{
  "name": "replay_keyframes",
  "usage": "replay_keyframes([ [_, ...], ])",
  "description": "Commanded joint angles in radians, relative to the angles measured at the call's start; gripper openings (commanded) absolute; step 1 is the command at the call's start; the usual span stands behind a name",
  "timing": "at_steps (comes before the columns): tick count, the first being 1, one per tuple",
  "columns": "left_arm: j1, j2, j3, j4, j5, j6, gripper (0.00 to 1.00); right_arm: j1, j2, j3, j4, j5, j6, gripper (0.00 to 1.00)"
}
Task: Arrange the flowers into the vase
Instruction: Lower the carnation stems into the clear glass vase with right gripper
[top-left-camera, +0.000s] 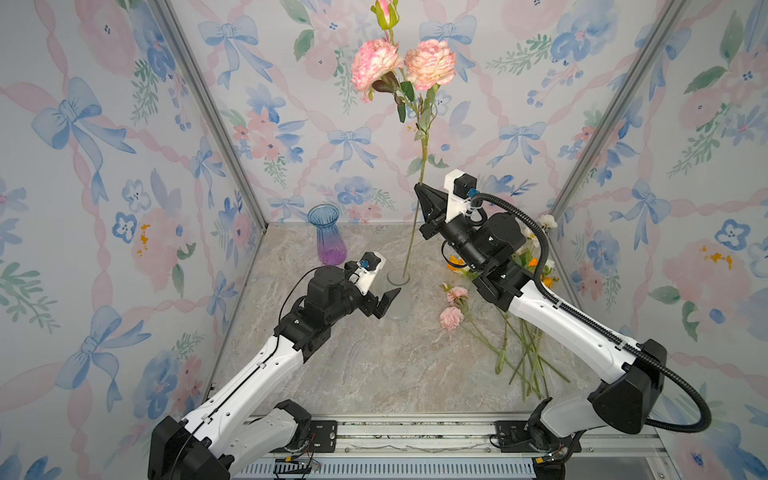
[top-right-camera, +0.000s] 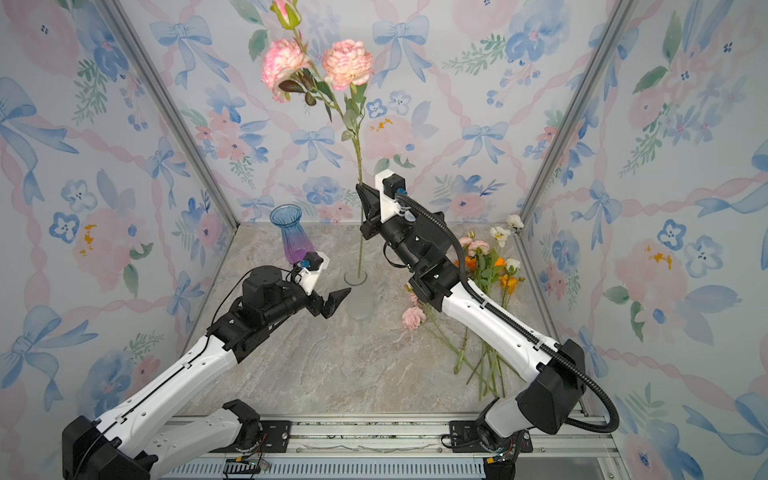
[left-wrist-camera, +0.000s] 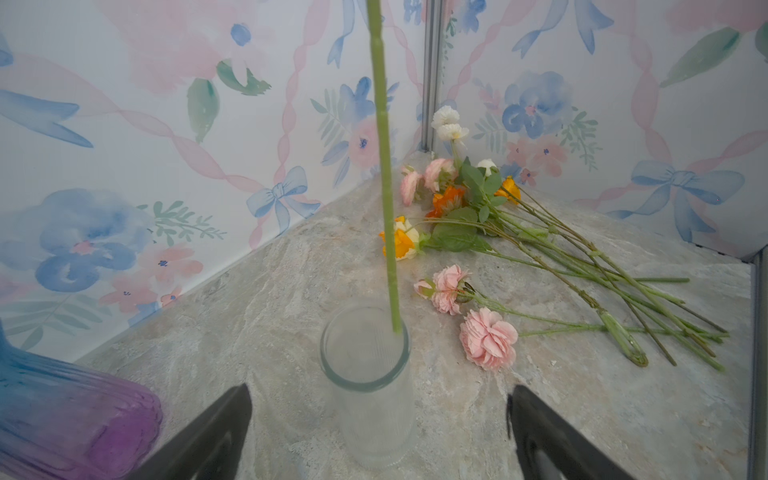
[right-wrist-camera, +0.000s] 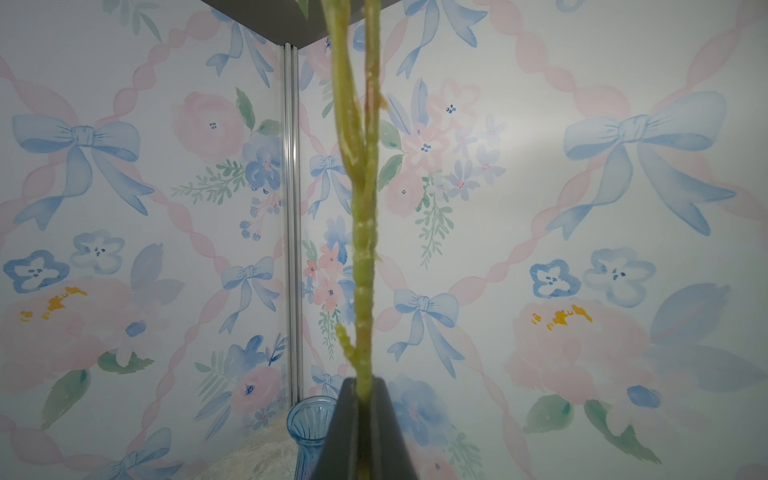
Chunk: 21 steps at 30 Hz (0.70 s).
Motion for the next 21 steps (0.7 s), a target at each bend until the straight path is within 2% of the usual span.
replay_keyframes([
  [1, 0.081, -0.033, -0.07, 0.223, 0.191, -0.17, 0.98, 0.012, 0.034, 0.034, 0.1, 0.034, -0.024, 0.0],
  [3, 0.115, -0.022, -0.078, 0.275, 0.277, -0.21, 0.98, 0.012, 0.052, 0.041, 0.097, 0.046, -0.031, 0.0],
  [7, 0.124, -0.002, -0.074, 0.27, 0.294, -0.217, 0.98, 0.012, 0.074, 0.027, 0.094, 0.054, -0.024, 0.0],
  [15, 0.124, -0.004, -0.074, 0.24, 0.225, -0.199, 0.98, 0.012, 0.089, -0.079, 0.142, 0.077, 0.036, 0.0],
  [21, 0.124, -0.007, -0.073, 0.235, 0.217, -0.196, 0.98, 0.015, 0.102, -0.14, 0.141, 0.077, 0.096, 0.0],
])
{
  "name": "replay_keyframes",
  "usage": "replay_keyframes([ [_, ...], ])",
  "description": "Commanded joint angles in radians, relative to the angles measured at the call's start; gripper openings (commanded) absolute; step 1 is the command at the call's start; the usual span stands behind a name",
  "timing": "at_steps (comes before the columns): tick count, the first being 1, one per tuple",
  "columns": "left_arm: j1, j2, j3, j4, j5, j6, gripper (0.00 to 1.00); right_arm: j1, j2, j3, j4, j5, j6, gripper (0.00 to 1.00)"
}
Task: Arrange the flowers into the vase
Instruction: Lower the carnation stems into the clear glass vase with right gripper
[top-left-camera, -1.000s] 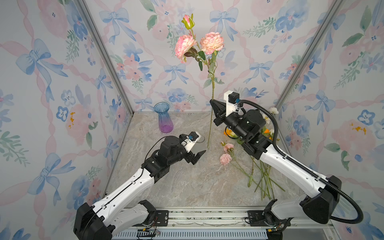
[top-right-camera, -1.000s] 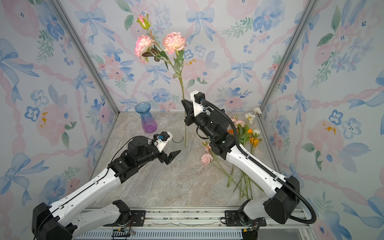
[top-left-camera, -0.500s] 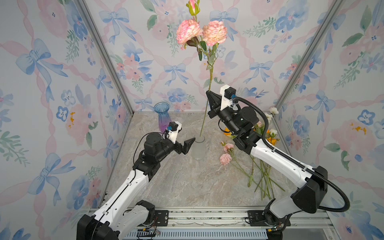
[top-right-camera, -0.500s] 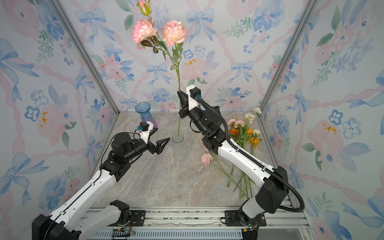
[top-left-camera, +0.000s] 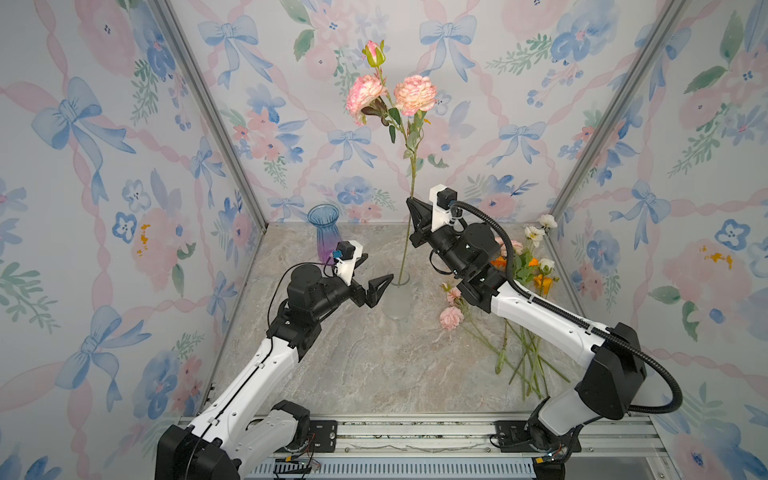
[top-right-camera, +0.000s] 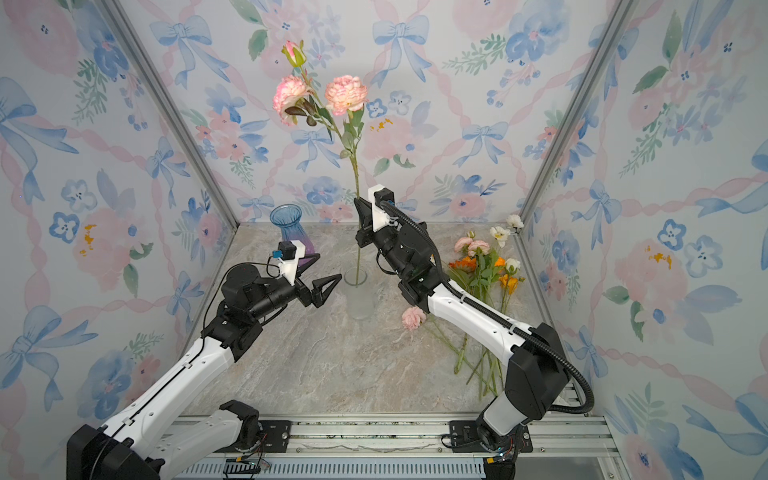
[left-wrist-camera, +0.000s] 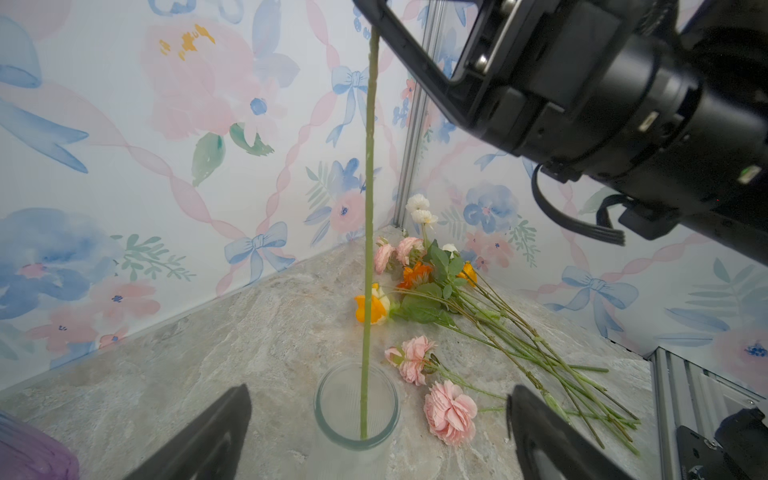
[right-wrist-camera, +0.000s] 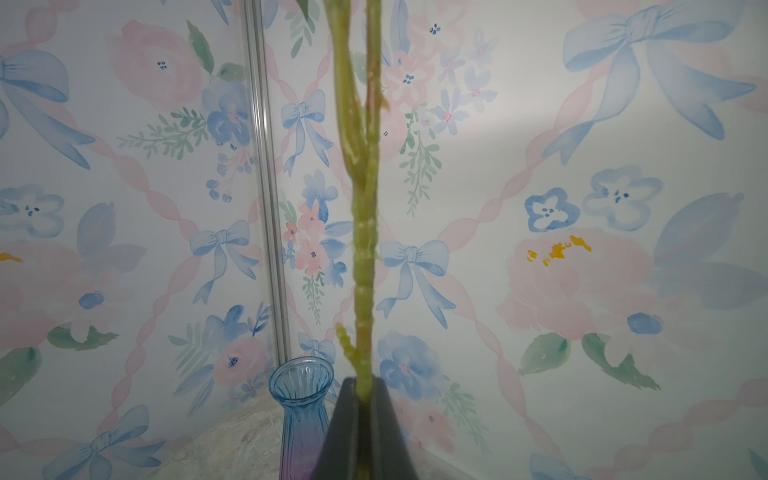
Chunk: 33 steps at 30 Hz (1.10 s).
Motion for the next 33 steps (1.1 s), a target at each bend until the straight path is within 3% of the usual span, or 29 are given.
replay_keyframes([
  [1, 0.003, -0.006, -0.007, 0.004, -0.009, -0.011, 0.98, 0.015, 0.02, -0.04, 0.048, 0.018, 0.056, 0.0],
  [16, 0.004, -0.001, -0.008, 0.01, 0.018, -0.011, 0.98, 0.063, 0.101, -0.245, 0.202, 0.039, 0.113, 0.0],
  [31, 0.003, 0.008, -0.008, 0.015, 0.038, -0.018, 0.98, 0.07, 0.102, -0.278, 0.181, 0.046, 0.116, 0.0],
  [33, 0.002, 0.008, -0.008, 0.016, 0.038, -0.019, 0.98, 0.071, 0.098, -0.276, 0.168, 0.043, 0.112, 0.04],
])
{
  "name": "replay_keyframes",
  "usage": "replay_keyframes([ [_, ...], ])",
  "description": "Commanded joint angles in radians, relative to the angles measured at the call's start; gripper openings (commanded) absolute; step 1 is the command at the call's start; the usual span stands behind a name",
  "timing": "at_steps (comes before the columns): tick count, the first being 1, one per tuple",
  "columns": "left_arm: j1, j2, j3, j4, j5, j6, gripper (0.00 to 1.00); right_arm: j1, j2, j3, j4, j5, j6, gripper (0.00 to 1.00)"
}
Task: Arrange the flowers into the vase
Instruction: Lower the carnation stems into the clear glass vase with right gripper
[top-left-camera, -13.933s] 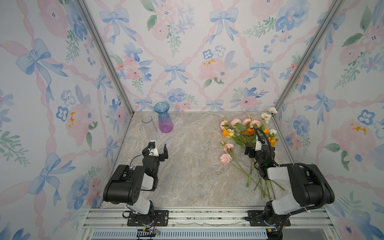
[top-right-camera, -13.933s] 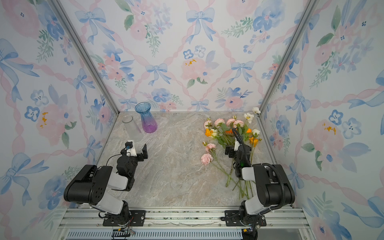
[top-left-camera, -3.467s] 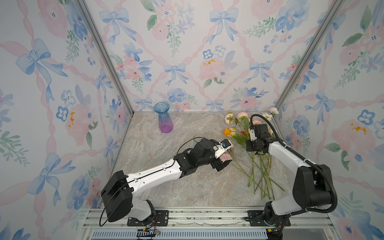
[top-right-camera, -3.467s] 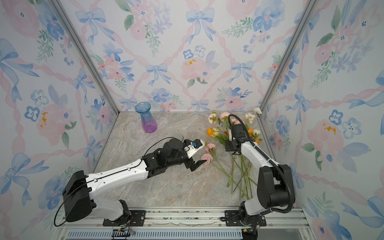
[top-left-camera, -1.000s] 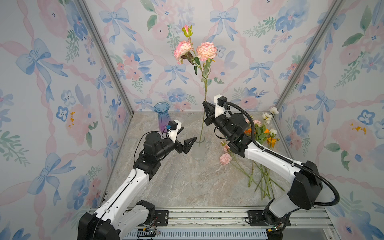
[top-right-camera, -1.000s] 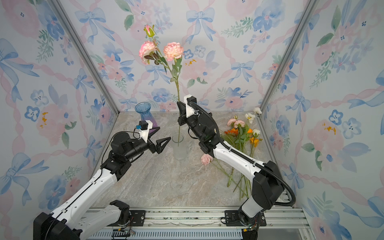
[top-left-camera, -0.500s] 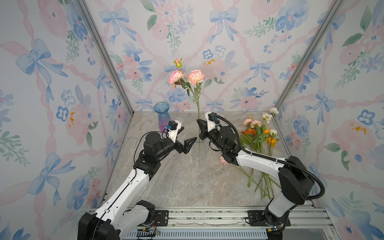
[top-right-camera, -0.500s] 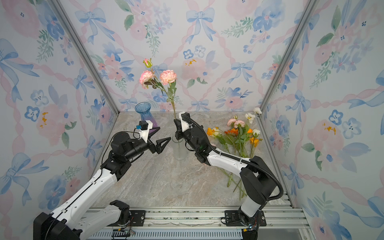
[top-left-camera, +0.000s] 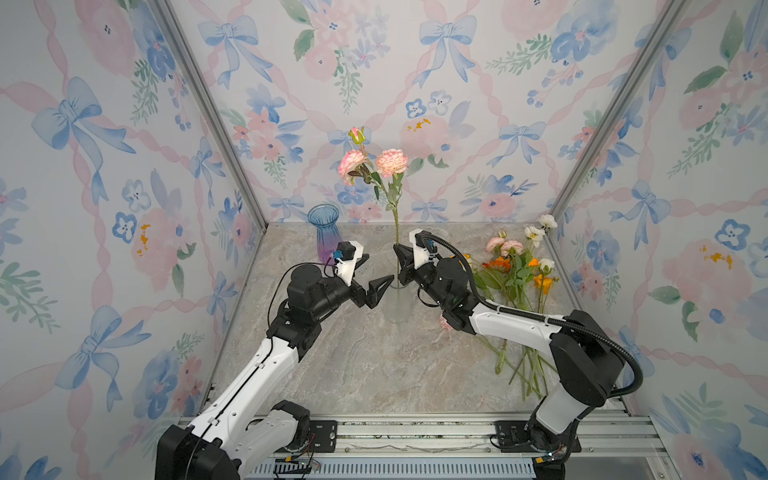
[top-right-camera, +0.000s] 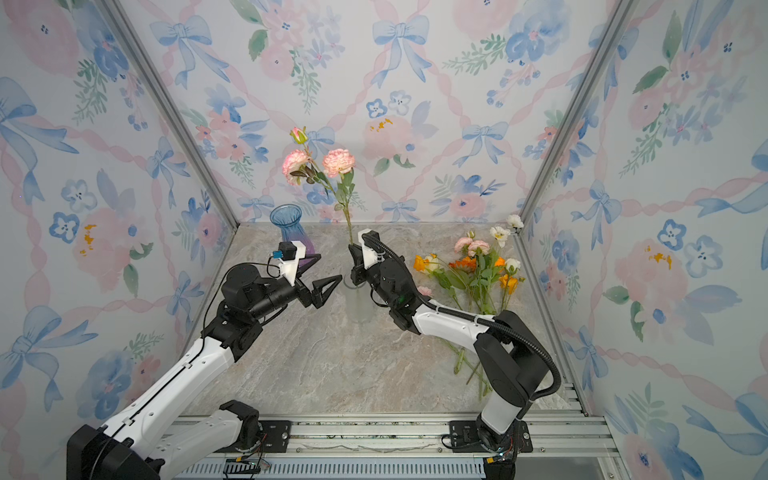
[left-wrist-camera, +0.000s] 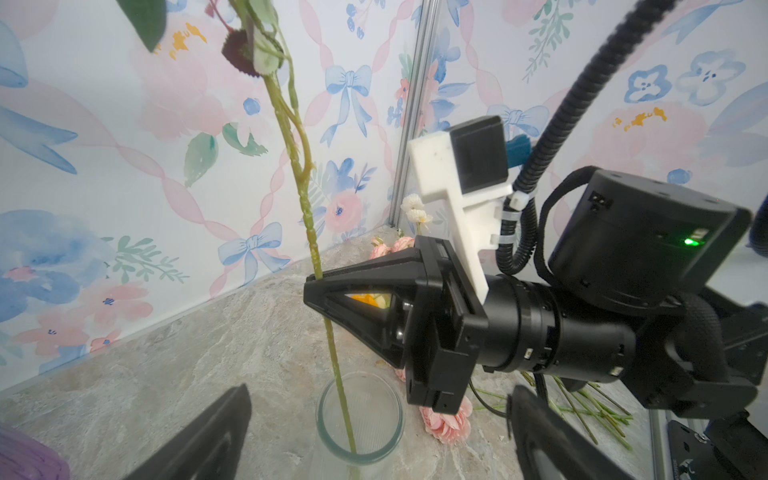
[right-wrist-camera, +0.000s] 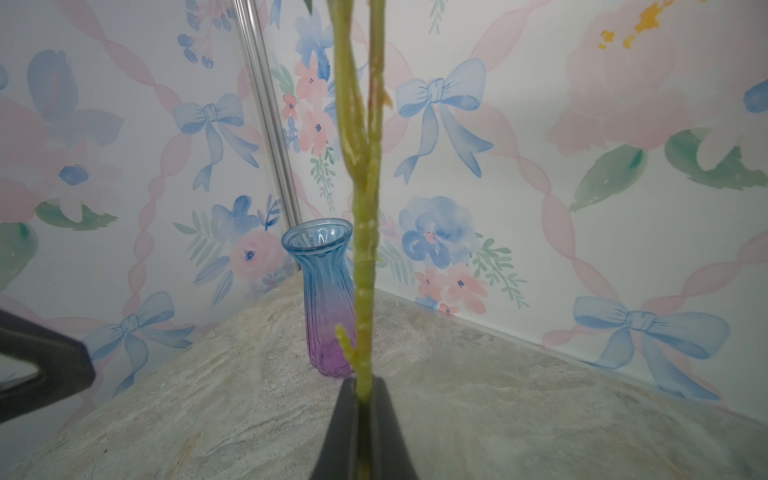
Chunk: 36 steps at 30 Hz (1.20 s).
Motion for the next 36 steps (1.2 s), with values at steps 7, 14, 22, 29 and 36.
replay_keyframes([
  [7, 0.002, 0.009, -0.006, 0.015, 0.022, -0.021, 0.98, 0.012, -0.02, -0.01, -0.008, 0.007, 0.002, 0.19],
  [14, 0.002, 0.007, -0.007, 0.017, 0.027, -0.021, 0.98, 0.014, -0.029, -0.006, -0.039, 0.001, -0.007, 0.31],
  [22, -0.002, 0.006, -0.008, 0.017, 0.028, -0.021, 0.98, 0.014, -0.116, -0.044, -0.072, 0.009, -0.021, 0.42],
  [29, -0.032, -0.009, -0.013, 0.004, -0.022, 0.004, 0.98, 0.015, -0.244, -0.136, -0.158, 0.047, -0.005, 0.75],
  [36, -0.16, -0.053, -0.02, -0.034, -0.184, 0.079, 0.98, -0.088, -0.461, -0.197, -0.74, 0.174, 0.196, 1.0],
])
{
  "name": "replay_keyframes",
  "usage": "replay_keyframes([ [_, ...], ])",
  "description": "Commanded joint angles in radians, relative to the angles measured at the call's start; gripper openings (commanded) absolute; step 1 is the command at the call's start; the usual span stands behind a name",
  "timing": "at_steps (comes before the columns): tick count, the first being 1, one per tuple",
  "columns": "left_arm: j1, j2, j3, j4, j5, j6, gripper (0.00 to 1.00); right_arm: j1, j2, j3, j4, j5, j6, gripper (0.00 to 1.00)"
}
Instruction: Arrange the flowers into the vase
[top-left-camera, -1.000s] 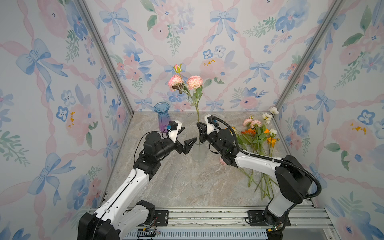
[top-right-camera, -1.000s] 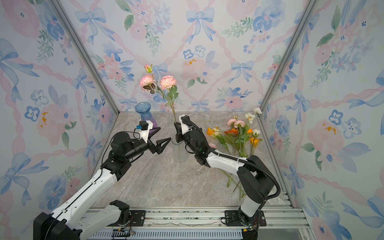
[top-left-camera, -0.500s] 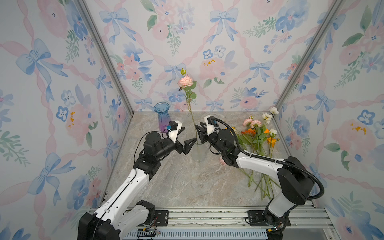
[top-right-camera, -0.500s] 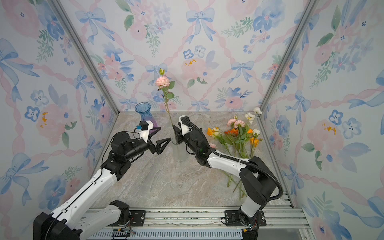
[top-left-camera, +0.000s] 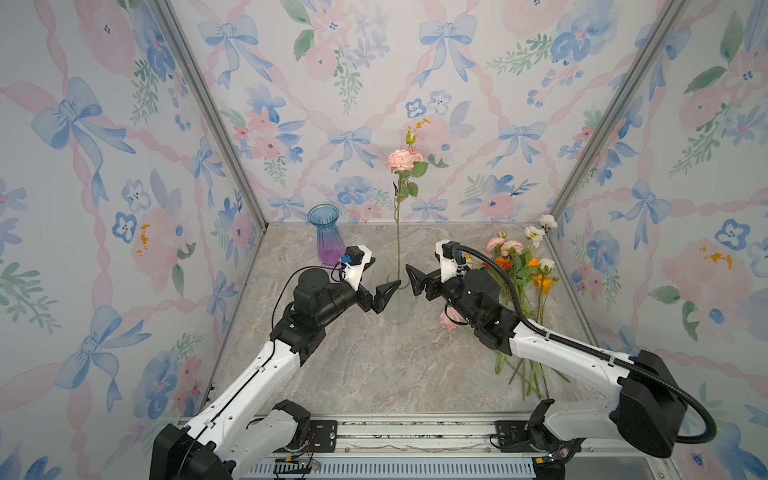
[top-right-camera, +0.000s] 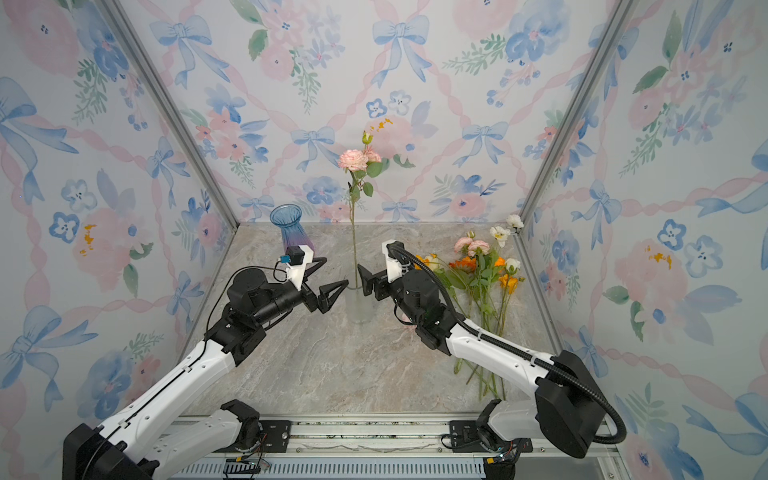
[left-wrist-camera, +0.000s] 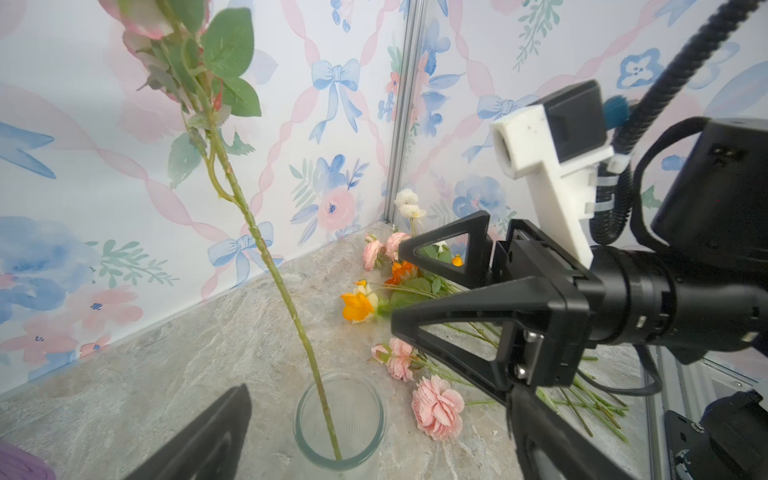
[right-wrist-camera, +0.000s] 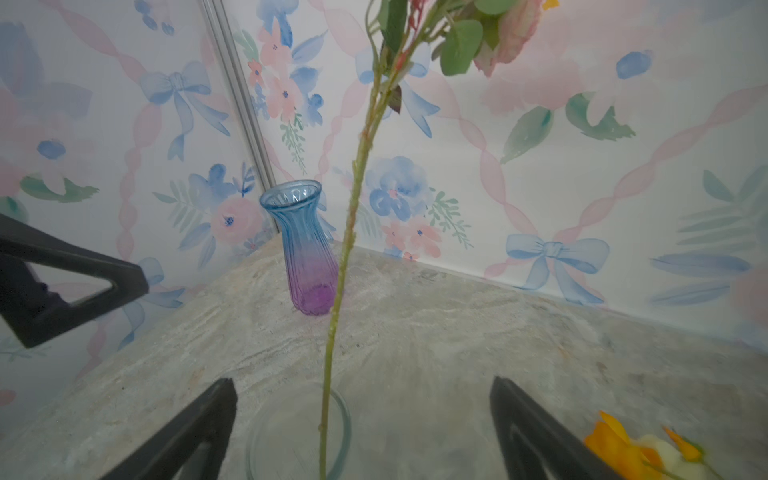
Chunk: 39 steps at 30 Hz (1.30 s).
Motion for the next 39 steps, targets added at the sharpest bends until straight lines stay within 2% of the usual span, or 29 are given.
replay_keyframes([
  [1, -0.071, -0.024, -0.011, -0.019, -0.096, 0.058, 0.98, -0.112, -0.085, -0.003, -0.442, 0.071, 0.182, 1.0],
  [5, -0.211, 0.015, 0.034, -0.103, -0.186, 0.141, 0.98, -0.294, -0.203, -0.037, -0.709, 0.022, 0.268, 1.0],
  [9, -0.352, 0.104, 0.117, -0.209, -0.324, 0.243, 0.98, -0.425, -0.322, -0.052, -0.933, 0.052, 0.292, 0.99],
  [14, -0.534, 0.287, 0.326, -0.375, -0.458, 0.401, 0.98, -0.536, -0.364, -0.125, -1.032, -0.072, 0.311, 0.92],
  [16, -0.57, 0.358, 0.398, -0.421, -0.455, 0.435, 0.98, -0.549, -0.339, -0.151, -1.032, -0.12, 0.317, 0.81],
  [19, -0.573, 0.4, 0.409, -0.422, -0.383, 0.402, 0.98, -0.55, -0.298, -0.186, -1.0, -0.153, 0.331, 0.56],
  [21, -0.573, 0.399, 0.367, -0.419, -0.377, 0.394, 0.98, -0.55, -0.269, -0.198, -0.984, -0.162, 0.333, 0.49],
  [24, -0.605, 0.377, 0.295, -0.392, -0.446, 0.403, 0.98, -0.551, -0.218, -0.201, -0.977, -0.159, 0.331, 0.47],
  [27, -0.636, 0.371, 0.279, -0.378, -0.448, 0.411, 0.98, -0.552, -0.169, -0.205, -0.964, -0.129, 0.337, 0.48],
  [32, -0.635, 0.362, 0.277, -0.372, -0.444, 0.405, 0.98, -0.572, -0.079, -0.201, -0.903, -0.124, 0.331, 0.47],
  [39, -0.635, 0.345, 0.263, -0.362, -0.464, 0.419, 0.98, -0.608, 0.081, -0.125, -0.874, -0.148, 0.281, 0.36],
])
